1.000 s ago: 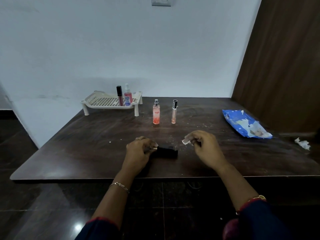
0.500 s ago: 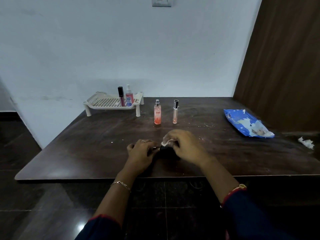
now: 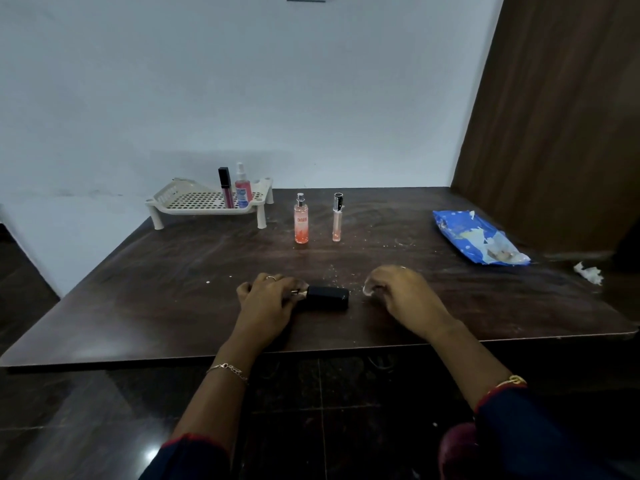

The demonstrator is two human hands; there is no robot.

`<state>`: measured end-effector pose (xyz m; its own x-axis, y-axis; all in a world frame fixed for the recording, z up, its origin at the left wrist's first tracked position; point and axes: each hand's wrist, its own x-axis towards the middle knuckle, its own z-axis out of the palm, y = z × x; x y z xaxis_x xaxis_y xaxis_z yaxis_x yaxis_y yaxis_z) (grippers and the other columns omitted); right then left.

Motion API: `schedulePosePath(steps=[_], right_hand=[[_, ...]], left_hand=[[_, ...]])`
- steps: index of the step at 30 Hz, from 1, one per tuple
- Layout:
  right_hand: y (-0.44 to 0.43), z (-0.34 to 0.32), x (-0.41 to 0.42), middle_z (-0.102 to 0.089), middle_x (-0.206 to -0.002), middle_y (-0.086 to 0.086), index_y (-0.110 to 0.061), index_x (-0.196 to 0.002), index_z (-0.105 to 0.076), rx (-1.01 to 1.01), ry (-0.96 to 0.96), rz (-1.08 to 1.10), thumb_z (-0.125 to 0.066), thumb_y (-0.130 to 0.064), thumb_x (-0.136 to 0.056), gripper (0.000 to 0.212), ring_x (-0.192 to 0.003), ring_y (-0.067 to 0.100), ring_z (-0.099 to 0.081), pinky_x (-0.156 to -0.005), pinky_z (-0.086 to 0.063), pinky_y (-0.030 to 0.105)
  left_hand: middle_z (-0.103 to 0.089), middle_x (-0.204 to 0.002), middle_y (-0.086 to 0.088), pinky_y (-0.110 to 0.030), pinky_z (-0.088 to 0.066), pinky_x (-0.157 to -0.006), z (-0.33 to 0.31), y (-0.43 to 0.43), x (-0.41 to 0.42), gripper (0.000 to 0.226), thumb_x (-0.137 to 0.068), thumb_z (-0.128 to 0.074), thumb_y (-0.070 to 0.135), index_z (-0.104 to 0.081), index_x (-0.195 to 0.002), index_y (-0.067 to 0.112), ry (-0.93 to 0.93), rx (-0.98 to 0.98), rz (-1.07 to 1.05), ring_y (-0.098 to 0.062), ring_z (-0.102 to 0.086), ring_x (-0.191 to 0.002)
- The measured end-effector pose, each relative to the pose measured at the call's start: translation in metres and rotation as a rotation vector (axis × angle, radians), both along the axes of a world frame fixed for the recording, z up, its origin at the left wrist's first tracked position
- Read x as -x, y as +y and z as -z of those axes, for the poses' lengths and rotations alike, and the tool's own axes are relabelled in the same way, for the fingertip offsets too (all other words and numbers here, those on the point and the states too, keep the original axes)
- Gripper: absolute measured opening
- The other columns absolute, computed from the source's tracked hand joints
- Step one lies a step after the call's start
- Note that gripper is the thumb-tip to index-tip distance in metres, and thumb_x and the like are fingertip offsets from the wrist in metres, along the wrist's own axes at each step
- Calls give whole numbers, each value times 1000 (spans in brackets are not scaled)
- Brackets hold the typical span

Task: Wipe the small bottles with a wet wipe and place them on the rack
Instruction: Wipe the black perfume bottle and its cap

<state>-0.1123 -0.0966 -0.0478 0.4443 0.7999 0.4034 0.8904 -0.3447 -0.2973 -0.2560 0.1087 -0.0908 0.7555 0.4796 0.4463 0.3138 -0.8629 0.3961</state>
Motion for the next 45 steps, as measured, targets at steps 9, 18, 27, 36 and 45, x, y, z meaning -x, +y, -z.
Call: schedulePosePath(steps=[9, 18, 27, 36, 45], right_hand=[[49, -13, 31, -67, -99, -13, -28, -89, -69, 31, -101, -115, -58, 0, -80, 32, -95, 9, -60, -79, -50, 28], [10, 1, 12, -65, -107, -5, -19, -98, -68, 108, -222, -99, -56, 4, -76, 34, -99, 15, -61, -83, -46, 26], [33, -16, 32, -70, -91, -8, -19, -83, -71, -142, 77, -118, -58, -6, -74, 20, -82, 6, -63, -76, -51, 19], [54, 0, 46, -64, -87, 1, -13, -78, -67, -39, -59, -132, -62, -7, -79, 8, -84, 19, -60, -76, -48, 34], [6, -4, 17, -63, -78, -3, -16, -72, -65, 31, -66, -2, -66, -17, -78, 6, -74, 16, -60, -67, -48, 26]], left_hand=[[-61, -112, 15, -31, -14, -86, -3, -4, 3, 20, -88, -56, 38, -62, -108, 38, 30, -5, -14, -12, -44, -113], [-61, -114, 14, -37, -19, -93, -3, -6, 3, 22, -90, -55, 36, -61, -110, 38, 41, -31, -18, -13, -44, -113], [-60, -111, 13, -41, -20, -96, -5, -6, 4, 22, -89, -55, 40, -62, -110, 38, 48, 3, -15, -14, -45, -115], [-59, -110, 13, -38, -20, -94, -6, -6, 3, 21, -90, -54, 32, -62, -109, 35, 79, 11, 15, -14, -45, -111], [-59, -105, 14, -39, -19, -97, -4, -5, 4, 18, -90, -55, 32, -62, -106, 35, 43, -5, 39, -11, -47, -107]])
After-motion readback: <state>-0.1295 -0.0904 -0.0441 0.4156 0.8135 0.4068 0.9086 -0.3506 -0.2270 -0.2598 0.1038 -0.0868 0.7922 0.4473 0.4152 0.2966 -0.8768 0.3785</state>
